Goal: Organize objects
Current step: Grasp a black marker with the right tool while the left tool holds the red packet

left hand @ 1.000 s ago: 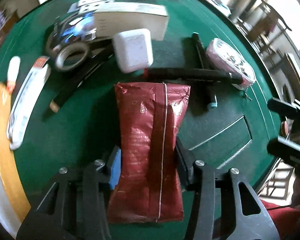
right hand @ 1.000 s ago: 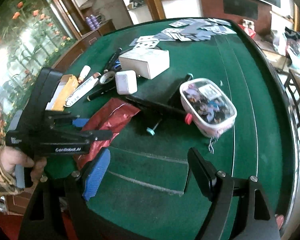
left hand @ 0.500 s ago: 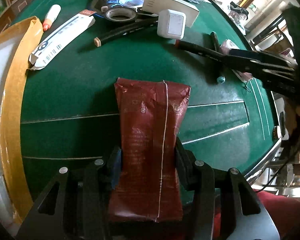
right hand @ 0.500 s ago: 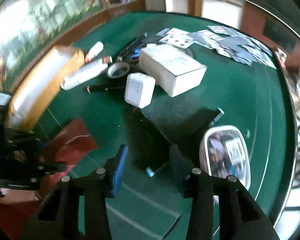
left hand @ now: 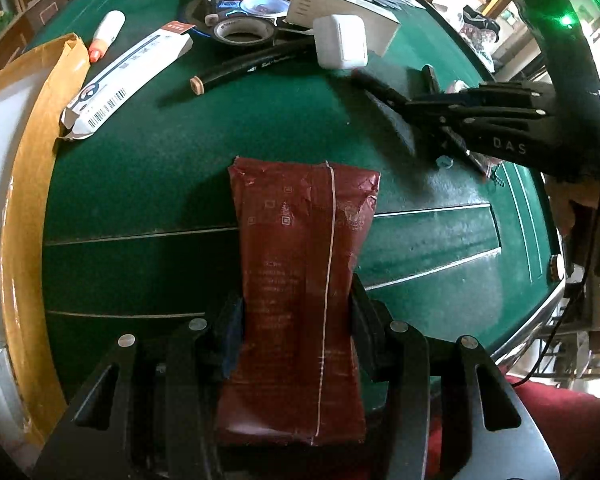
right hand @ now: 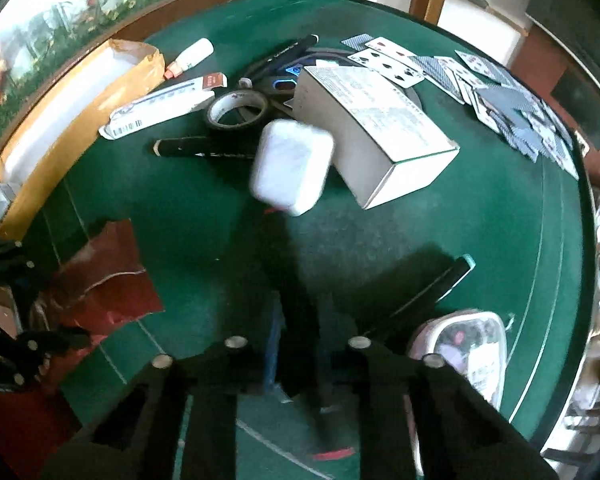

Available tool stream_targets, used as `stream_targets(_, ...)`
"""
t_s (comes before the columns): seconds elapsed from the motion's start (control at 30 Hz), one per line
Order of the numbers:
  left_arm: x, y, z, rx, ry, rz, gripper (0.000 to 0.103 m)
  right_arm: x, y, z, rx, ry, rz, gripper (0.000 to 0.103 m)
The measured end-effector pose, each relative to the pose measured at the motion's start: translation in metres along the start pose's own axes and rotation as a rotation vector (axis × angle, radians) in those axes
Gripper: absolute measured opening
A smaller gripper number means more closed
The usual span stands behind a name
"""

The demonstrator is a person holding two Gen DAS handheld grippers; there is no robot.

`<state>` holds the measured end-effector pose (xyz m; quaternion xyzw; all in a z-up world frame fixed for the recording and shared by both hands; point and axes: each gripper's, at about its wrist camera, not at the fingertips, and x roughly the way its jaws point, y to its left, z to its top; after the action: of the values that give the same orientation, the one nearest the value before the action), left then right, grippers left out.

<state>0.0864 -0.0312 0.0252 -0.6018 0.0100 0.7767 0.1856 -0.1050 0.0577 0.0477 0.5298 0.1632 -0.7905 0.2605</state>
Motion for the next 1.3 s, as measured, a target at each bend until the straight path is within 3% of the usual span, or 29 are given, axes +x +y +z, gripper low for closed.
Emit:
stream_targets(0.27, -0.002, 0.008, 0.001, -0.045, -0.018, -0.028, 0.043, -0.019, 0.006, -0.012, 0.18, -0.056, 0.132, 0.013)
stream_targets(0.43, -0.002, 0.01, 0.003, -0.059, -0.016, -0.046, 0.043, -0.03, 0.02, -0.017, 0.217, -0.075, 0.18, 0.013)
stream_targets(1.3, -0.013, 0.034, 0.006, -0.077, -0.027, -0.068, 0.041, 0.0, 0.052, -0.03, 0.176, -0.012, 0.111, 0.013)
